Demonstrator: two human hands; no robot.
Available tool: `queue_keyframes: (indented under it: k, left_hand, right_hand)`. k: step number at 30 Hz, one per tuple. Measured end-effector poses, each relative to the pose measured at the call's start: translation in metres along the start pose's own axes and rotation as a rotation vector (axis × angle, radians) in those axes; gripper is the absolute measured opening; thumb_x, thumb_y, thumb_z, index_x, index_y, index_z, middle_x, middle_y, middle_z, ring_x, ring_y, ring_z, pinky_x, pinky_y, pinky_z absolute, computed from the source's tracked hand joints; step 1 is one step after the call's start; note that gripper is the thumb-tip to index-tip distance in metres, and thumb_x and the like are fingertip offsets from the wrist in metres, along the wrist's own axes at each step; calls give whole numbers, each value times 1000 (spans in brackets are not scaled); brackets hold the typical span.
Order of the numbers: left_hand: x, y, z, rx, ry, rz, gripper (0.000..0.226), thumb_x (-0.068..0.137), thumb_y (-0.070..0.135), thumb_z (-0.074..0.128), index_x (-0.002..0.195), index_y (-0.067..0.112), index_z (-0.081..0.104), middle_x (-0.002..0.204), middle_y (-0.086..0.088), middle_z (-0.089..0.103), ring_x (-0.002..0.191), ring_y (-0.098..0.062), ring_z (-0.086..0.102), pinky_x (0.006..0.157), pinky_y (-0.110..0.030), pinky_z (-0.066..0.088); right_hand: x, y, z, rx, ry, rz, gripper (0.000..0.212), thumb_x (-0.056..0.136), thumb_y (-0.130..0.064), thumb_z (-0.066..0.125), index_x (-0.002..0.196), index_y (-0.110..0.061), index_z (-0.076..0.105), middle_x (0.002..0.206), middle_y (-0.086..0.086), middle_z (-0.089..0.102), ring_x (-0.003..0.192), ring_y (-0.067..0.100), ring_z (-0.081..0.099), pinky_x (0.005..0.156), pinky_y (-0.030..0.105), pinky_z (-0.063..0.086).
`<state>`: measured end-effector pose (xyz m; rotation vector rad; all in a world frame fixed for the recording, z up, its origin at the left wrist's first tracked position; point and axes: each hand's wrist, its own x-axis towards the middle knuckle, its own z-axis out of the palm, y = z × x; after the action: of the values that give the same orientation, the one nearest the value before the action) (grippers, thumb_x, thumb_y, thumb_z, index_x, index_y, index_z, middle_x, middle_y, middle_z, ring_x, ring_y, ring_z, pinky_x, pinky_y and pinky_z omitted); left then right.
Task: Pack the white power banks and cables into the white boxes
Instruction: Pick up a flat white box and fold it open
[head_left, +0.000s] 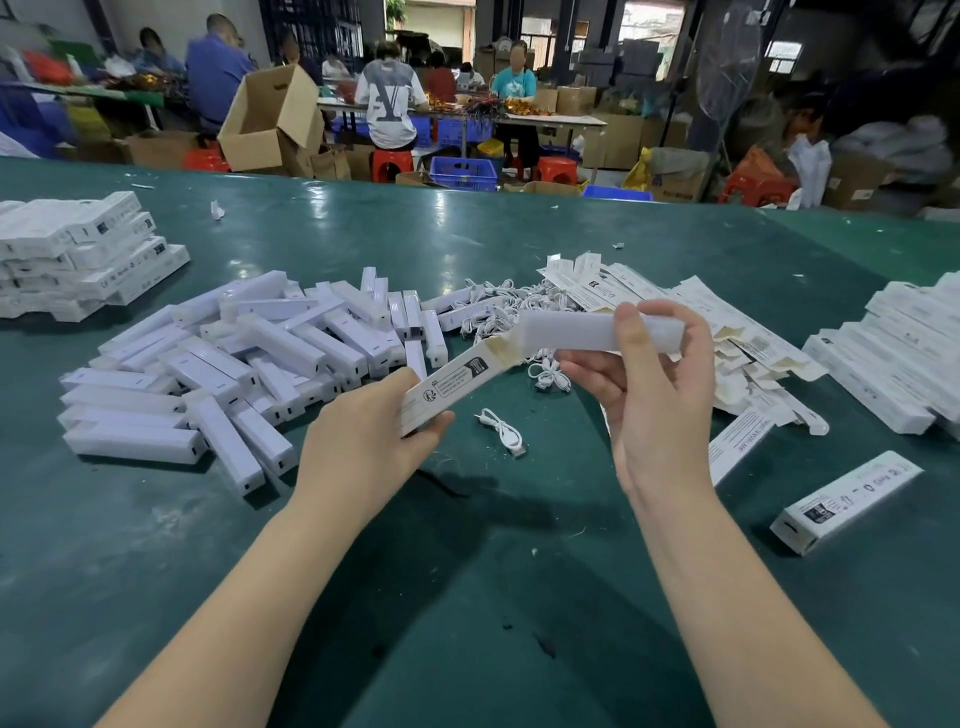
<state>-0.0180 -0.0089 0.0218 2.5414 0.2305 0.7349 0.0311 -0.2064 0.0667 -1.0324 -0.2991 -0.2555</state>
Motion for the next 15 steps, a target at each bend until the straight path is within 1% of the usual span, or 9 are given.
queue_keyframes:
  k: [2, 4, 7, 9, 11, 13, 15]
  left_hand:
    - [0, 1, 0, -8, -1, -21, 27, 82, 50, 62, 85, 23, 56, 67, 8, 58, 70, -20, 56, 61, -38, 50]
    - [0, 2, 0, 1, 7, -28, 27, 82, 49, 64, 83, 23, 55, 66, 9, 57, 69, -21, 55, 61, -37, 50]
    - [0, 3, 0, 11, -3, -43, 27, 82, 48, 64, 81, 23, 53, 66, 9, 56, 69, -23, 55, 60, -37, 50]
    - [0, 2, 0, 20, -8, -54, 27, 83, 48, 63, 76, 26, 49, 63, 11, 54, 65, -20, 53, 56, -33, 45]
    - [-1, 3, 0, 41, -4, -47, 33, 83, 46, 64, 68, 29, 40, 59, 13, 49, 60, -16, 49, 51, -29, 38]
    - [-2, 4, 0, 74, -4, -40, 32, 83, 46, 64, 69, 29, 40, 58, 12, 48, 60, -18, 48, 51, -29, 35]
    - [-2, 4, 0, 105, -13, -38, 28, 84, 47, 63, 73, 29, 44, 59, 12, 50, 62, -20, 50, 53, -29, 37]
  right_hand:
    - [1, 2, 0, 5, -11, 17, 19, 90, -21, 67, 100, -20, 51, 86, 2, 71, 69, 30, 74, 62, 26, 58]
    - [1, 5, 0, -20, -15, 11, 17, 93, -18, 67, 99, -18, 50, 88, 6, 70, 69, 30, 73, 62, 26, 58]
    - [2, 7, 0, -75, -30, -7, 16, 93, -18, 66, 97, -18, 50, 89, 9, 69, 68, 31, 73, 60, 25, 58]
    - [2, 8, -1, -139, -46, -27, 15, 94, -19, 65, 98, -19, 50, 89, 14, 66, 65, 29, 73, 57, 25, 57]
    - [4, 8, -3, -205, -56, -31, 14, 95, -20, 63, 101, -20, 51, 90, 19, 65, 60, 26, 71, 54, 25, 56]
    - [6, 8, -5, -260, -65, -28, 12, 96, -20, 62, 103, -19, 52, 85, 14, 65, 55, 22, 68, 52, 23, 53]
    - [9, 8, -8, -311, -83, -32, 10, 97, -18, 61, 103, -20, 53, 78, 7, 65, 53, 19, 64, 49, 22, 51]
